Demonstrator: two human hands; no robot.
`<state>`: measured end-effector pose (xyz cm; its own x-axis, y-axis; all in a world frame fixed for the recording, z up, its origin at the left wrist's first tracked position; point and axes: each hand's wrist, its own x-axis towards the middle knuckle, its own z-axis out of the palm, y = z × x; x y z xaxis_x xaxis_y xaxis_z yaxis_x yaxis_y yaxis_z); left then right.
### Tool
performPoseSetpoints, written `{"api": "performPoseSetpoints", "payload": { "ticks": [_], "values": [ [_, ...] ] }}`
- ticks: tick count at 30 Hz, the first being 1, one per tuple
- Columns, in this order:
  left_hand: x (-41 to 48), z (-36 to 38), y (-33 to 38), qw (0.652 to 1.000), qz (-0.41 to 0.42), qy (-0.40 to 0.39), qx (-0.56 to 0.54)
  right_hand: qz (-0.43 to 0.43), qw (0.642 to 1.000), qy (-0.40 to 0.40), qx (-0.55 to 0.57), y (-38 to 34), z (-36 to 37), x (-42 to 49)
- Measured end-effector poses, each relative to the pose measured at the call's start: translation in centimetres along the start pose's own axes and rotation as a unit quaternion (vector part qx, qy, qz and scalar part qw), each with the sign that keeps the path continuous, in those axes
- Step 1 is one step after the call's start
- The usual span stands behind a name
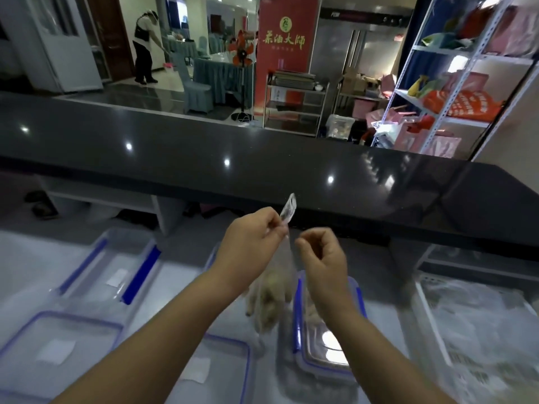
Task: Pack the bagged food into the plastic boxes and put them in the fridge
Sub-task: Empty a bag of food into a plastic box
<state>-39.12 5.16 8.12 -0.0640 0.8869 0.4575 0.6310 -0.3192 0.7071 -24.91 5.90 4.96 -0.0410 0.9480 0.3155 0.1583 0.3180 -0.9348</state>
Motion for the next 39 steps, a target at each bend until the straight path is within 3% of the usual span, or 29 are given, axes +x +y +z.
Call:
{"api": "performPoseSetpoints", "payload": {
  "ticks": [5,14,18,27,32,36,39],
  "values": [
    [1.0,-3.3,-3.5,0.999,0.029,-0.027,-0.026,0.03,0.996,-0.009,-0.081,4.0,5.9,-2.5],
    [1.9,-8.0,-9.2,0.999,0.012,-0.018,-0.039,0.075,0.995,0.055,-0.047,3.8,10.6,0.6],
    [1.4,-8.6,-12.3,0.999,-0.021,-0.034,0.024,0.061,0.993,0.049,-0.084,3.4,10.4,2.0],
    [0.0,-5.9,-17.9,0.971,-0.068,-0.149,0.176,0.108,0.981,-0.024,-0.16,5.4,12.5,2.4],
    [-0.1,-4.2,-19.7,0.951,-0.055,-0.212,0.217,0.152,0.98,-0.056,-0.112,6.8,12.1,2.5],
    [-0.2,-3.6,-20.8,0.936,0.021,-0.182,0.301,0.161,0.979,0.01,-0.122,8.0,10.6,2.6],
    [-0.1,-3.4,-20.2,0.967,0.058,-0.057,0.241,0.17,0.971,0.033,-0.162,9.3,9.6,2.0]
  ]
}}
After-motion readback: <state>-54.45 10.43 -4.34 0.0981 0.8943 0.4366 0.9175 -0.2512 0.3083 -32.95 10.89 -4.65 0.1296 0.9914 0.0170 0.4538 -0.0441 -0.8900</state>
